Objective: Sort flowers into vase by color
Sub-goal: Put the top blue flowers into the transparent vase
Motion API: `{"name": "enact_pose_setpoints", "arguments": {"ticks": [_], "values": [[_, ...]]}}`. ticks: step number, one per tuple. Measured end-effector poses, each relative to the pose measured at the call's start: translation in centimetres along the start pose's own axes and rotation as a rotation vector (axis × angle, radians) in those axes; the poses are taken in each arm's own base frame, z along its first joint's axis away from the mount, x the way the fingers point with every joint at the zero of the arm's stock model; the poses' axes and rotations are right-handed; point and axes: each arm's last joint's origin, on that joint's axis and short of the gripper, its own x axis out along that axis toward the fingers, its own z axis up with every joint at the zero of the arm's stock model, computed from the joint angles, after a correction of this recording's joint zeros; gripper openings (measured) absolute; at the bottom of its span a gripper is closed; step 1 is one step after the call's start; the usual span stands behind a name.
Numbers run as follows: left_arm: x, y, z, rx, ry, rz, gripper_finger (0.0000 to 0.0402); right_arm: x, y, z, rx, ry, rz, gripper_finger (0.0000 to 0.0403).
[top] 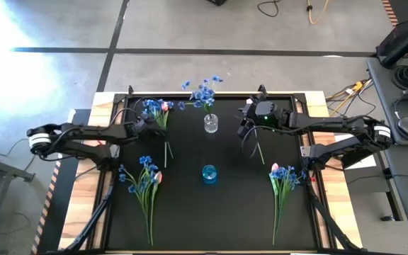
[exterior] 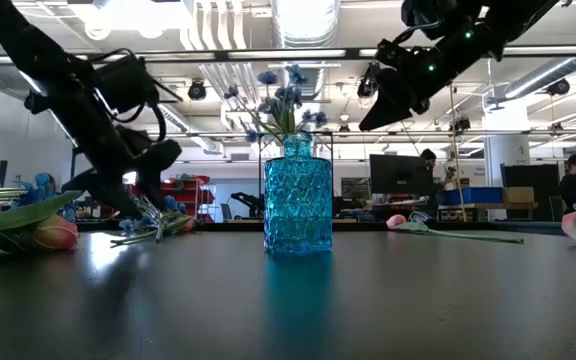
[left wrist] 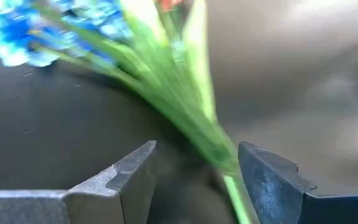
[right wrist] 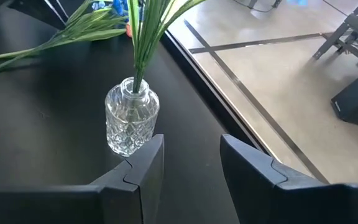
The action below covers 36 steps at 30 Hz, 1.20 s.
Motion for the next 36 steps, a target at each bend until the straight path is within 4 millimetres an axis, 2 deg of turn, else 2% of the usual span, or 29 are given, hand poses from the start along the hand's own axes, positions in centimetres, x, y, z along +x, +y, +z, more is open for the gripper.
{"name": "enact_pose_setpoints", "arguments": {"ticks": [9,13,17,21,23,28,36], "values": [[1.8,0.0,0.6,0.008,-0.008,-0.06,0.0197,0.1,0.1,-0.3,0.001,0.004,0.001,0.015],[2.4,0.3,0.3,0.01,0.027,-0.047,0.016,0.1,0.0,-0.3,0.002,0.005,0.0,0.0147],[2.6,0.3,0.2,0.034,0.028,-0.047,0.0102,0.1,0.1,-0.3,0.008,0.006,0.001,0.014],[1.8,0.1,0.7,0.082,-0.008,-0.08,0.0032,0.1,0.1,-0.5,0.009,0.01,0.001,0.0134],[1.4,0.0,1.1,0.102,-0.037,-0.093,0.0011,0.1,0.1,-0.5,0.012,0.011,0.001,0.0132],[-0.2,-0.1,2.0,0.128,-0.113,-0.133,0.002,0.1,0.1,-0.6,0.003,0.015,0.001,0.0134],[-3.3,0.0,3.3,0.203,-0.25,-0.225,0.0008,-0.4,-0.1,-0.3,-0.007,-0.007,-0.001,0.013]]}}
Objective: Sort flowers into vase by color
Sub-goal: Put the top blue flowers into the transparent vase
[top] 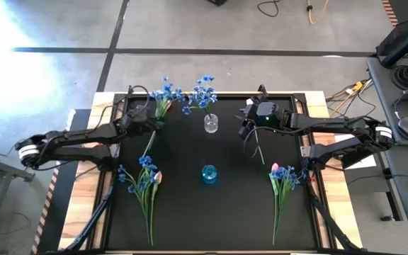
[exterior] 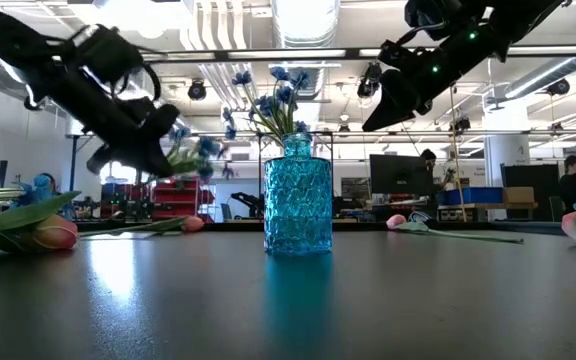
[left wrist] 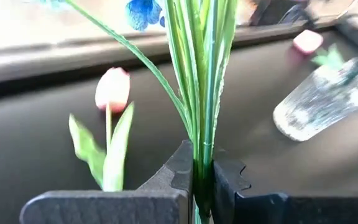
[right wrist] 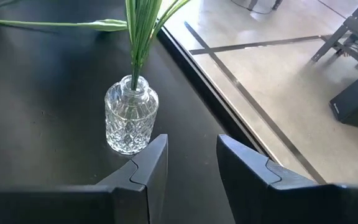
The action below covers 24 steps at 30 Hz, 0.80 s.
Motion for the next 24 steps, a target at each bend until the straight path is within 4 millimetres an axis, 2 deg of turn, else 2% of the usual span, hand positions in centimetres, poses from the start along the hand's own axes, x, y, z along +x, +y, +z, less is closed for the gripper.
{"name": "enact_pose_setpoints", "arguments": {"ticks": [9,17,24], "values": [[-2.9,0.2,0.7,0.143,-0.149,-0.097,0.0008,-0.4,-0.1,-0.1,-0.019,0.013,0.002,0.0136],[-5.1,0.3,0.8,0.254,-0.298,-0.317,0.0008,-2.7,-0.8,0.9,0.028,-0.067,0.002,0.013],[-6.6,0.4,0.6,0.329,-0.411,-0.503,0.0008,-4.3,0.0,1.5,0.03,-0.13,0.045,0.0134]]}}
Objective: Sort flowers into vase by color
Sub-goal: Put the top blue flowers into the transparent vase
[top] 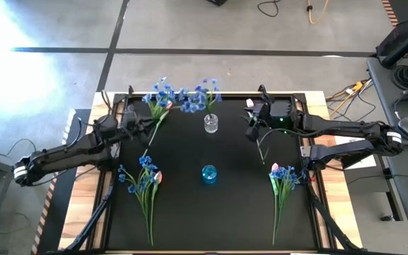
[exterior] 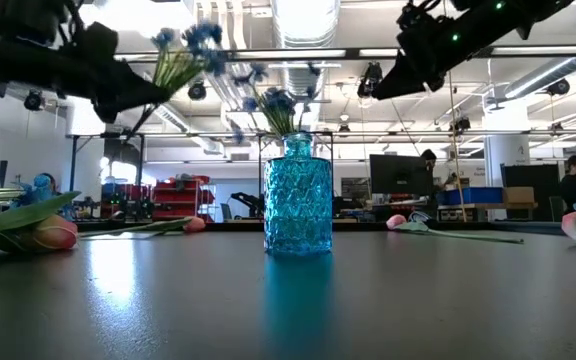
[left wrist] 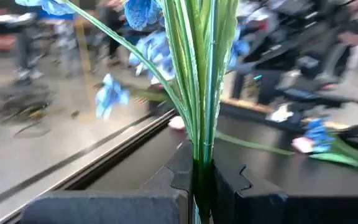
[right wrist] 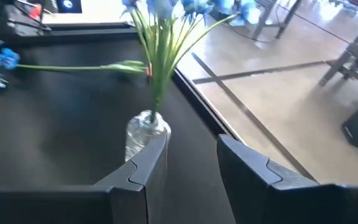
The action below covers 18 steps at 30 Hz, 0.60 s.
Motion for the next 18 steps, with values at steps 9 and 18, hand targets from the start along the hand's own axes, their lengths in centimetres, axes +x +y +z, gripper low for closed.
{"name": "enact_pose_setpoints", "arguments": {"ticks": [9,18], "values": [[-1.3,-1.1,0.9,0.019,-0.119,-0.298,0.0008,-1.0,2.7,1.0,-0.011,-0.107,0.11,0.0139],[-1.4,-2.3,1.7,0.036,-0.285,-0.499,0.0008,1.0,6.0,0.8,-0.03,-0.217,0.201,0.0158]]}}
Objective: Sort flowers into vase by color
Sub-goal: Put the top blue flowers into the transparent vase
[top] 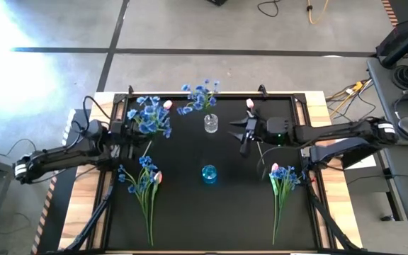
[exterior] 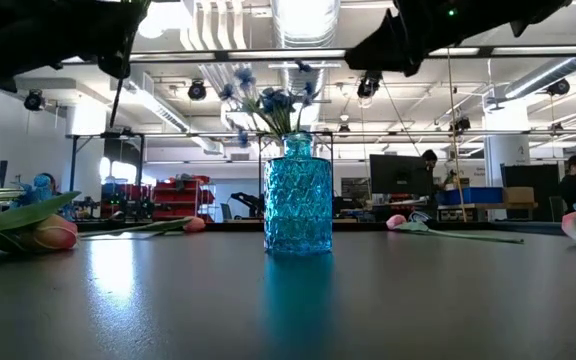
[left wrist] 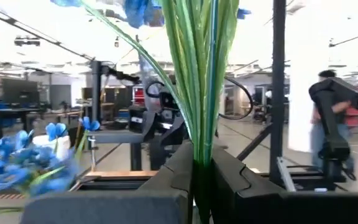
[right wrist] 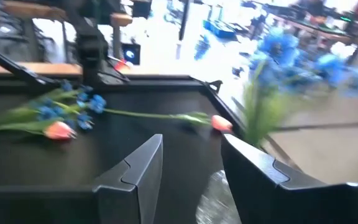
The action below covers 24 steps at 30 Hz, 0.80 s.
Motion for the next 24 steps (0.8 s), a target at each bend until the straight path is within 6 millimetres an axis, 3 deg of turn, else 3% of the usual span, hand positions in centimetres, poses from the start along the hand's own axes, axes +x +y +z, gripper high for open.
{"name": "enact_pose_setpoints", "arguments": {"ticks": [6,16,24], "values": [[1.3,-0.1,-0.6,-0.007,-0.007,-0.036,0.0008,2.3,1.9,-0.5,0.004,-0.102,0.093,0.0175],[4.4,0.7,-1.7,-0.016,-0.019,-0.066,0.0008,5.1,3.1,-1.1,0.079,-0.308,0.132,0.0196],[7.4,0.9,-2.3,0.022,-0.094,-0.112,0.0008,7.4,3.8,-1.8,0.139,-0.292,0.14,0.0196]]}}
